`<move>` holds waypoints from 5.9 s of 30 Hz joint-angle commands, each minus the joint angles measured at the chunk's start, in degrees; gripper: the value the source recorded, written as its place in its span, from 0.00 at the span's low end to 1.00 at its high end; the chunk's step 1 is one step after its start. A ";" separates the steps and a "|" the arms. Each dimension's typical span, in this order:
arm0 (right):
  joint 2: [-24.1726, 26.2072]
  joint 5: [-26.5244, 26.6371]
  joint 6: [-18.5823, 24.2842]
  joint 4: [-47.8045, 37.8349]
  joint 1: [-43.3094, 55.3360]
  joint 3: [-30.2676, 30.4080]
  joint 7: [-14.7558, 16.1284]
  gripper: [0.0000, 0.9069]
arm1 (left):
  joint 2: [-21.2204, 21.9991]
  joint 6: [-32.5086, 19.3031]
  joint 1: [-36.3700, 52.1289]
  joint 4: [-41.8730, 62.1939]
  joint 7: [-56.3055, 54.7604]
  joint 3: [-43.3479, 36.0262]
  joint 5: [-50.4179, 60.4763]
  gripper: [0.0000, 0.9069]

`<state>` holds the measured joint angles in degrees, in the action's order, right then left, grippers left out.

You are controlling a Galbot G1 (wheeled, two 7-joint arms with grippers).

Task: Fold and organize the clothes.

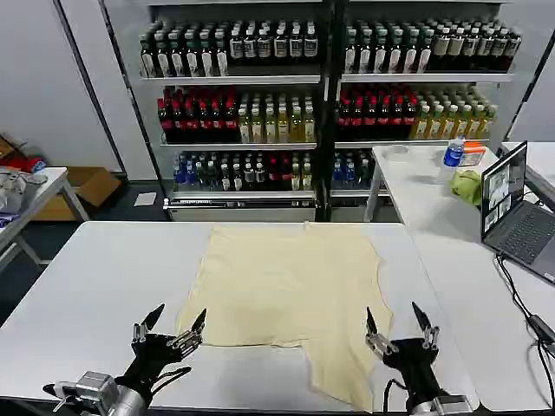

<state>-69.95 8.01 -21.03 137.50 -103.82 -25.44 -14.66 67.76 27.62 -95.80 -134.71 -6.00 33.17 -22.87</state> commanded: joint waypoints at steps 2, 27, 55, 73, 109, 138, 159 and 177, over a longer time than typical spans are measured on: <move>0.17 -0.25 -5.13 -0.58 -3.47 0.05 0.44 1.00 | -2.49 4.04 2.44 6.72 -2.09 -0.38 0.73 1.00; -1.40 -4.62 -5.27 -3.85 -5.35 5.58 1.82 1.00 | -4.88 5.46 11.03 22.01 -1.91 -3.41 -1.53 1.00; -2.78 -2.59 -5.51 -5.90 -4.42 8.57 2.47 0.00 | -4.99 5.42 9.70 20.45 -0.69 -3.75 -3.33 0.03; -1.50 -2.76 -1.91 5.98 -10.96 3.42 3.40 0.00 | -4.39 5.14 5.06 9.02 -1.37 -0.96 -4.25 0.02; 6.22 9.34 -4.93 -6.89 17.37 -0.22 3.62 0.00 | -7.52 0.29 10.86 10.48 -0.63 0.33 -13.41 0.01; 9.49 9.48 -6.75 -26.83 42.10 12.80 4.67 0.00 | -6.94 1.24 23.69 24.06 -1.96 -6.36 -11.58 0.01; 7.12 6.53 -7.17 -22.26 34.63 9.75 3.82 1.00 | -5.93 1.18 22.04 22.72 -1.98 -6.23 -10.99 1.00; 5.55 13.88 -9.62 -22.02 26.48 3.18 1.37 1.00 | -5.84 0.42 22.69 26.10 -1.56 -6.63 -10.68 1.00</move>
<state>-64.09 17.78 -29.83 116.00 -74.60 -20.02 -12.39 61.78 28.06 -73.67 -109.94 -7.53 26.55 -33.59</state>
